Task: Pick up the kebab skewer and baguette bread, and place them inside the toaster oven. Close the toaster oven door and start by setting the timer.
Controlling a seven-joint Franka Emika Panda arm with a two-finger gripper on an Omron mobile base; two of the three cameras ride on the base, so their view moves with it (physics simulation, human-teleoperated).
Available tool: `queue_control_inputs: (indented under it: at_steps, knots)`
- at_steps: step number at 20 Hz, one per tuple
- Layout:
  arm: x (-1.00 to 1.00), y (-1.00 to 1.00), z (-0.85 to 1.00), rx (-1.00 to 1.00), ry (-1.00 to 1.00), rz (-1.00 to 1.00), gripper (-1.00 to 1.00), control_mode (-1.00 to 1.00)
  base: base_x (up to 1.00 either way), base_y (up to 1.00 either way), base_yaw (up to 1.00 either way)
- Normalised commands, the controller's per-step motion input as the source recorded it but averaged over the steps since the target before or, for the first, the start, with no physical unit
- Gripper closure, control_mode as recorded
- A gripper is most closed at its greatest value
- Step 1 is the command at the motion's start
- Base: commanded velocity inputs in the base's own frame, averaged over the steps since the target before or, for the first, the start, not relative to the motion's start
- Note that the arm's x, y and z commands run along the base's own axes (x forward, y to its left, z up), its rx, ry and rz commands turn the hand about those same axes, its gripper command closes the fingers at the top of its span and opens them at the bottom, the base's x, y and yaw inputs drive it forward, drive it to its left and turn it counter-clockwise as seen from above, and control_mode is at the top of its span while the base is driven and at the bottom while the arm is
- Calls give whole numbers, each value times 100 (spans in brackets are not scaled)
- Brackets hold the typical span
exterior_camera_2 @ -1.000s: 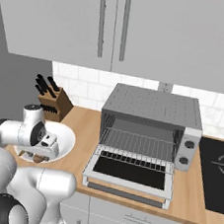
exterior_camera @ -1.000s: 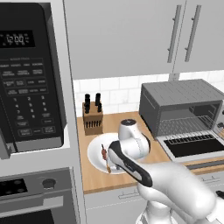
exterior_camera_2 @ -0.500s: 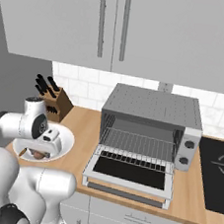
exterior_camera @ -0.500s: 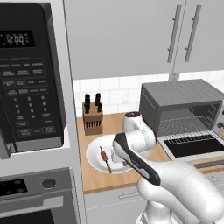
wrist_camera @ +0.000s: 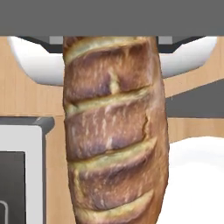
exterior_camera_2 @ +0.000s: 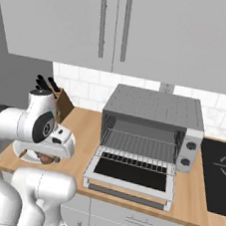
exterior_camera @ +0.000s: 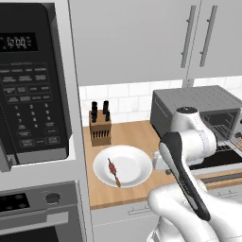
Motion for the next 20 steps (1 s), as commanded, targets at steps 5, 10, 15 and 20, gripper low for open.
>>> queue_control_inputs:
  at_steps: [5, 10, 15, 20]
  knots:
    - [-59, -33, 80, 0, -10, 0, 100, -100, 0, 0, 0]
    - [-4, -46, 45, 0, 1, 0, 100, -100, 0, 0, 0]
    - [22, -72, -5, 0, -4, 5, 100, -100, 0, 0, 0]
    - [37, -52, -26, 0, -26, 9, 100, -100, 0, 0, 0]
